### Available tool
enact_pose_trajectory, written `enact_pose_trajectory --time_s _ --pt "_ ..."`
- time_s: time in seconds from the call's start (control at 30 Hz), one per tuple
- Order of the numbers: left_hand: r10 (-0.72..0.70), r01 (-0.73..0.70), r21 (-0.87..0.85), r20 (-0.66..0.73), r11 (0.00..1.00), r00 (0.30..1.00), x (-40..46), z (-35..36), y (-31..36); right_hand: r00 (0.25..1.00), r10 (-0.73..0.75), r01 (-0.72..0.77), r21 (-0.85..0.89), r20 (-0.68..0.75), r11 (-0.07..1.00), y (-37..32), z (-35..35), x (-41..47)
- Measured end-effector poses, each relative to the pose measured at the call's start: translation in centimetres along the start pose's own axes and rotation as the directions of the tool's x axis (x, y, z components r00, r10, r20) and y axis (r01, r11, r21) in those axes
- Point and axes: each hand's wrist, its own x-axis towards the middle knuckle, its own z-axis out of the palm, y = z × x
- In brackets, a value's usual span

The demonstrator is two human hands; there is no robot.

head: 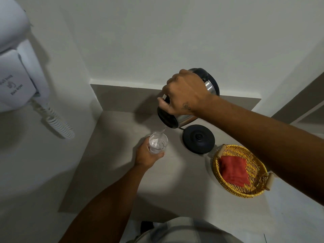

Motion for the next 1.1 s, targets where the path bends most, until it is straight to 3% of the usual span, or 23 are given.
enact_pose_trajectory --time_s 0.77,0.97,1.1 --pt "0.001 0.000 -0.028 0.016 1.000 1.000 0.0 -0.1 0.1 0.998 0.067 -0.067 0.037 -0.015 0.997 -0.1 0.9 -0.8" --pt "-0.005 0.006 -0.027 0.051 1.000 0.999 -0.1 -0.3 0.3 0.982 0.190 -0.188 0.104 -0.008 0.977 0.2 2.5 -2.1" --pt "-0.012 0.014 -0.025 0.065 1.000 0.998 0.0 -0.3 0.3 0.949 0.316 -0.311 0.250 0.020 0.917 0.4 4.1 -3.9"
